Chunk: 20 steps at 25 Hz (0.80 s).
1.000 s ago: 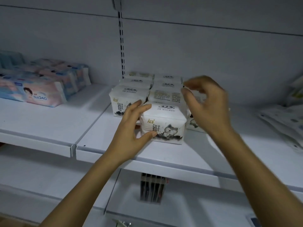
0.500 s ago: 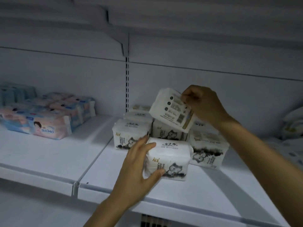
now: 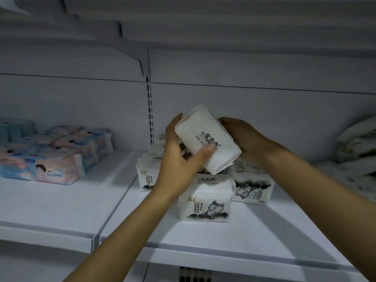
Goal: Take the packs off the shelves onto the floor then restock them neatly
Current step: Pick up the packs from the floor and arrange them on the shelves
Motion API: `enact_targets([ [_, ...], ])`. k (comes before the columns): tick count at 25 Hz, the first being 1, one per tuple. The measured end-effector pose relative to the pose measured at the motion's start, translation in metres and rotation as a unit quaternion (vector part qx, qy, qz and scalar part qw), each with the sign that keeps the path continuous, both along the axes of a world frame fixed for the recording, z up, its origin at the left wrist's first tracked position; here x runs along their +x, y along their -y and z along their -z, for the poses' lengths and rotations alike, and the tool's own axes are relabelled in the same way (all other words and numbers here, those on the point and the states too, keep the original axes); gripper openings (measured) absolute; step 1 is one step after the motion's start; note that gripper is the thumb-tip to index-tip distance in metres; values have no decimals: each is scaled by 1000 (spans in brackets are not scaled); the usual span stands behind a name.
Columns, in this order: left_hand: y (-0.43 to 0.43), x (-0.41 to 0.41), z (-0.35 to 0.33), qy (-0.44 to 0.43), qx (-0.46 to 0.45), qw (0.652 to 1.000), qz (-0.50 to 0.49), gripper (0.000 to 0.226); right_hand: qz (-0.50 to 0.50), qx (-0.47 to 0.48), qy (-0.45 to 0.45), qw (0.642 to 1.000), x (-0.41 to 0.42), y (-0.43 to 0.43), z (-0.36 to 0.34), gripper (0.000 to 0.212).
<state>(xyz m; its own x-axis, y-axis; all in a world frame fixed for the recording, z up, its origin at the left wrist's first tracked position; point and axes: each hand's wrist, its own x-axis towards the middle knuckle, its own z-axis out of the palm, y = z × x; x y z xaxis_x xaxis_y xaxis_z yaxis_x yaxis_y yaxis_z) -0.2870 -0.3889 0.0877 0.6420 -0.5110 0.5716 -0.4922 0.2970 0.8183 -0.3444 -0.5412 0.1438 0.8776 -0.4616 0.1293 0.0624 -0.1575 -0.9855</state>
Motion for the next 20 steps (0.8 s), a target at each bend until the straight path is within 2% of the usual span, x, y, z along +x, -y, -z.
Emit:
enact_targets([
  [2,8,8,-16,-7,-23,999,-46,56,63,-16,46,997,0,-4,-5,21],
  [3,11,16,-22,-23,-28,997,-61,50,94,-68,72,991,-4,-6,-9,18],
  [4,14,22,-28,-53,-29,996,-61,46,108,-158,91,977,-9,-6,-12,22],
  [5,16,26,-32,-89,-24,994,-52,45,96,-290,80,949,-14,-5,-15,37],
  [6,19,30,-35,-119,-14,992,-37,47,79,-446,30,891,-19,-6,-18,61],
  [7,20,34,-36,-137,1,990,-23,53,75,-576,-35,813,-21,-7,-18,82],
  [8,19,33,-36,-140,22,990,-13,55,85,-651,-74,751,-22,-8,-14,94],
  [9,17,34,-33,-119,48,992,-8,56,100,-659,-83,741,-21,-8,-10,96],
  [10,13,36,-25,-61,93,994,-17,61,100,-617,-78,776,-19,-6,-5,92],
  [11,8,42,-14,32,161,986,-42,75,80,-539,-57,837,-17,-3,0,85],
  [12,2,47,-2,128,242,960,-63,90,47,-450,-44,890,-16,2,4,77],
  [13,-1,54,12,202,324,922,-64,104,14,-390,-56,919,-15,9,9,71],
  [14,-4,58,24,240,397,884,-60,111,-19,-373,-84,924,-15,16,13,69],
  [16,-6,62,37,229,464,852,-81,107,-71,-388,-156,905,-13,22,23,68],
  [18,-4,60,37,216,457,855,-113,97,-79,-417,-194,884,-9,23,37,69],
  [20,-1,61,39,213,461,854,-113,109,-71,-467,-213,856,-4,21,50,68],
])
